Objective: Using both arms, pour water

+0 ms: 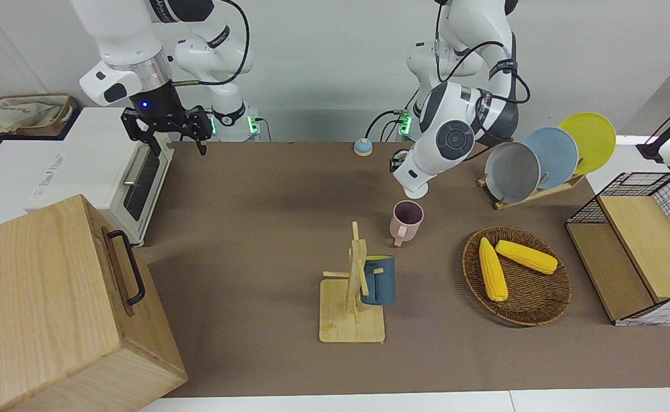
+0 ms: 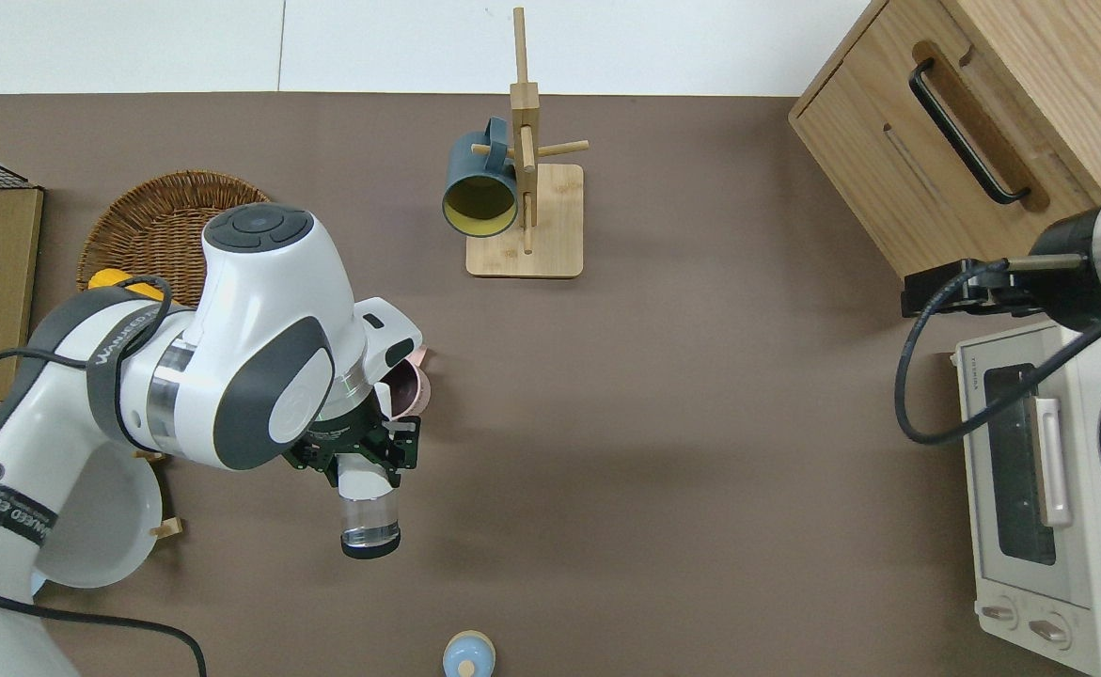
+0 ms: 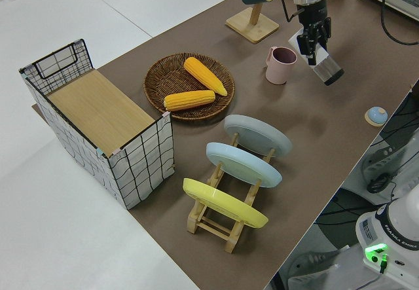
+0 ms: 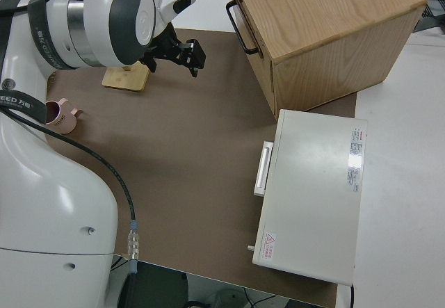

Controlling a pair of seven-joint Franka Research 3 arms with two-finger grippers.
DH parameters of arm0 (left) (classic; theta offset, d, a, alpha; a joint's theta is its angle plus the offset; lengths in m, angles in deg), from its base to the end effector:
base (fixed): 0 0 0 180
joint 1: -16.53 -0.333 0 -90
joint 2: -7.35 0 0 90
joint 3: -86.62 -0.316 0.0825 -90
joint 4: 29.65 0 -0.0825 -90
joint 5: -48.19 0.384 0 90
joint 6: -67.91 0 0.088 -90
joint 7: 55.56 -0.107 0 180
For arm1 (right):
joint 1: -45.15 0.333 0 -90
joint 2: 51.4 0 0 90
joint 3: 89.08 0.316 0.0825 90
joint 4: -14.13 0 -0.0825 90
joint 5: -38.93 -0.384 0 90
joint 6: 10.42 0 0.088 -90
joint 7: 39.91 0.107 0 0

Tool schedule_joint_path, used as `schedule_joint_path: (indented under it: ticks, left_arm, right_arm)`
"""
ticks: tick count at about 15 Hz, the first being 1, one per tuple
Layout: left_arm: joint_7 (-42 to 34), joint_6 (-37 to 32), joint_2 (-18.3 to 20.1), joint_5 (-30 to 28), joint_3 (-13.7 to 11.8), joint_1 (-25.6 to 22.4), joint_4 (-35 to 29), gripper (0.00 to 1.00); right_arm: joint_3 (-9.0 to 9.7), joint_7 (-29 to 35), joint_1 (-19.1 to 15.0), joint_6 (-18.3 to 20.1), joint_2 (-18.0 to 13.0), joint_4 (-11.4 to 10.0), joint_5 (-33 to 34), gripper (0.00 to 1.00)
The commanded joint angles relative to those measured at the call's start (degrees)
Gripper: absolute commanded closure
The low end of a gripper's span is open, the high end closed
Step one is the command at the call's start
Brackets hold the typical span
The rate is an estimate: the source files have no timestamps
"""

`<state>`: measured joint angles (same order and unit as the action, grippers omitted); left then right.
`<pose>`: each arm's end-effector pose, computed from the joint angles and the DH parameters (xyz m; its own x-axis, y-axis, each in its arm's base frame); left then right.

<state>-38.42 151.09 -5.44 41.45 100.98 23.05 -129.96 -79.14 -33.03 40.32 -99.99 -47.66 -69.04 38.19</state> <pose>0.5200 -0.2045 0.4166 0.8545 -0.0517 -0.5168 -0.0539 -0.9985 0.0108 0.5724 0.0489 0.6438 0.9985 -0.0317 0.0441 -0.0304 -0.9991 -0.0297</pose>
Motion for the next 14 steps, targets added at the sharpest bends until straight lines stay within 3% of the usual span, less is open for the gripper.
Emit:
schedule_joint_path:
  ticks: [1,4,14]
  left_arm:
    - [1.2,-3.5,-2.3,0.4,0.1,0.3,2.8,1.0]
    - [2.7,-3.5,-4.9,1.5,0.1,0.4,4.8,1.0]
    - [3.9,-8.1,-6.8,1.6,0.4,0.4,9.8,1.0]
  right_arm:
    - [0.7,-1.4,-1.2,0.6,0.0,0.2,-0.7,0.009]
    - [0.7,-1.4,-1.2,0.6,0.0,0.2,-0.7,0.011]
    - [0.7,-1.4,-1.2,0.6,0.0,0.2,-0.7,0.011]
